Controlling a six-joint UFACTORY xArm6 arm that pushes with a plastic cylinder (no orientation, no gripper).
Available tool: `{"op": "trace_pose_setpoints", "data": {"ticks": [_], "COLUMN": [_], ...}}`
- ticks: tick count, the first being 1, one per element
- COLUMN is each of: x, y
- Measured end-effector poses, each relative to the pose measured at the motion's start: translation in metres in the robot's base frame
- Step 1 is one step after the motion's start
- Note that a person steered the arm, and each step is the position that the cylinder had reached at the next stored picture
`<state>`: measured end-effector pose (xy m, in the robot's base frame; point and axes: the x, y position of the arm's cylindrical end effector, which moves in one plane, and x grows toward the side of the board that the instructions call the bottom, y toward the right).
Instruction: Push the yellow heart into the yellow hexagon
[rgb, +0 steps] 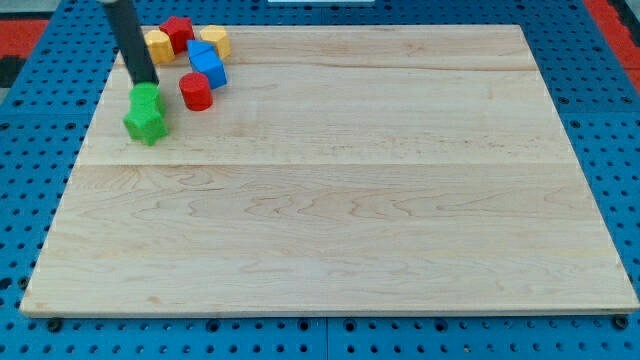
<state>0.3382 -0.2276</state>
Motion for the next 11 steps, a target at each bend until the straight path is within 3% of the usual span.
{"op": "trace_pose_setpoints", "data": {"ticks": [2,5,7,9,10,11], "x": [0.078,-0.08,-0.105,-0.146,-0.136,-0.117], "y": [0.031,-0.054,-0.014,-0.019,0.019,0.005]}}
